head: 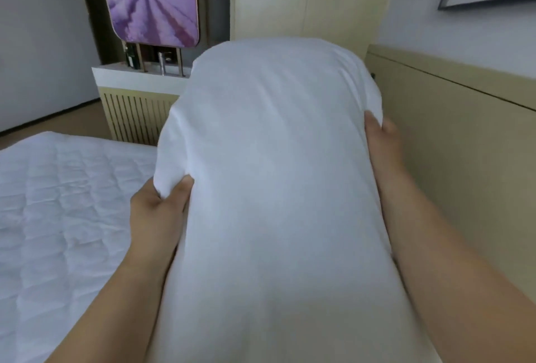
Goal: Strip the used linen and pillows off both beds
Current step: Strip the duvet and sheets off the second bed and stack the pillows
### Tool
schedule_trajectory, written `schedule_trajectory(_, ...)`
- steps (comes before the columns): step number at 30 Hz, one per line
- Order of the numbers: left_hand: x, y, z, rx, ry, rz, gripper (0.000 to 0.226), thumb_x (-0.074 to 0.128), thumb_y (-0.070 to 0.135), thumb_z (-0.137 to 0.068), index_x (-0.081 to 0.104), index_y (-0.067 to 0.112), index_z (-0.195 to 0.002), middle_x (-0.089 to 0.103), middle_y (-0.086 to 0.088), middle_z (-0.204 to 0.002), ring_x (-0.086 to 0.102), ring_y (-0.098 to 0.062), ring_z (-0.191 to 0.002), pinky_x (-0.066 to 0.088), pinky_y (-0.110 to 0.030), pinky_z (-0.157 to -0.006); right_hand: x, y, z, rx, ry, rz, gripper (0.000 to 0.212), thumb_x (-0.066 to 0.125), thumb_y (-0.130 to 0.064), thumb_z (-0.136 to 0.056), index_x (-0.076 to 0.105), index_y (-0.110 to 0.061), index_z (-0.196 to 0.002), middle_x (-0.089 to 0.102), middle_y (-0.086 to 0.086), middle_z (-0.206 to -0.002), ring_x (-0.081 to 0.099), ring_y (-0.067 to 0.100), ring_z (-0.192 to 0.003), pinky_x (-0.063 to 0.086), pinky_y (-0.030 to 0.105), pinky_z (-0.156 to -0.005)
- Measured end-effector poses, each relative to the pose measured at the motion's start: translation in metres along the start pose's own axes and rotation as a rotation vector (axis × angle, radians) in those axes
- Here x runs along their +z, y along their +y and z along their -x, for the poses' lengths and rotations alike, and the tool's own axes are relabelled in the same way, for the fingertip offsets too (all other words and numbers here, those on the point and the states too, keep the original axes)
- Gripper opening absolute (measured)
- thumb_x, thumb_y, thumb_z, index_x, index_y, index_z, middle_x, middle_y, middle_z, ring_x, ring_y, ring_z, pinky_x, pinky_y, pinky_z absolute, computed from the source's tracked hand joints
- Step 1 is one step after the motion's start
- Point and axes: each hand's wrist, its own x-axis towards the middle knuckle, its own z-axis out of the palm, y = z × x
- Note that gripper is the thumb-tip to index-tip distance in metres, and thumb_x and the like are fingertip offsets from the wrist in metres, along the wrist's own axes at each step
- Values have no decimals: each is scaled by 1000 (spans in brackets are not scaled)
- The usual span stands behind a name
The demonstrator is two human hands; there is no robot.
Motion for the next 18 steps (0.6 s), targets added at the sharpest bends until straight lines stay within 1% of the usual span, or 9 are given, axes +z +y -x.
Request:
schedule_trajectory(2,44,5,-21,9,-76,19,23,55,15,-89,54,26,-69,57,10,-72,52,-3,-67,37,-17,-57,-15,-7,-39,-20,53,69,36,40,-32,-98,49,-12,-127,56,-1,-112,50,11,-101,40,6,-56)
schedule_trajectory(3,67,7,-32,13,-116,17,22,55,16,-89,55,25,-69,57,10,-72,53,-4,-67,37,-18,-56,-22,-8,-60,-28,68,121,44,40,-35,-97,44,-10,-133,54,3,-122,49,14,-111,38,9,-62)
schedule_trajectory(6,128,-2,-59,-55,-273,8,8,57,19,-89,64,16,-90,61,4,-83,58,-14,-78,43,-23,-70,-46,14,-112,59,103,291,66,43,-40,-95,15,-11,-147,29,7,-150,33,22,-136,32,20,-98)
schedule_trajectory(8,159,-21,-73,-125,-435,-89,23,58,24,-88,61,13,-108,59,3,-92,56,-17,-89,41,-26,-80,-60,48,-127,204,109,369,76,47,-41,-93,3,-14,-149,22,7,-154,28,25,-139,26,31,-111)
schedule_trajectory(10,182,-46,-88,-196,-598,-234,38,58,40,-86,60,11,-111,59,3,-93,57,-18,-93,42,-28,-83,-67,88,-134,321,115,469,79,50,-45,-90,8,-12,-149,25,11,-152,30,28,-137,26,36,-113)
schedule_trajectory(11,190,-58,-95,-220,-659,-323,56,56,55,-80,59,9,-111,61,1,-97,59,-21,-97,45,-32,-88,-68,104,-136,357,128,499,80,52,-46,-88,14,-10,-148,27,13,-151,30,29,-137,26,38,-113)
schedule_trajectory(14,196,-81,-111,-270,-747,-512,99,45,80,-48,58,10,-117,61,-7,-115,56,-28,-108,45,-42,-97,-66,133,-138,399,137,561,86,56,-48,-85,14,-7,-147,22,13,-153,24,29,-140,21,39,-115)
schedule_trajectory(16,193,-90,-116,-372,-763,-404,107,51,82,-38,53,15,-122,58,-5,-121,56,-26,-108,46,-41,-96,-67,140,-138,423,127,552,89,57,-52,-83,12,-11,-148,22,11,-153,25,28,-140,22,40,-115)
schedule_trajectory(18,190,-94,-120,-499,-737,-202,102,66,72,-52,37,22,-136,49,-4,-134,54,-23,-111,44,-35,-95,-72,144,-136,437,127,489,90,58,-51,-82,10,-14,-149,24,8,-153,28,27,-138,25,38,-113)
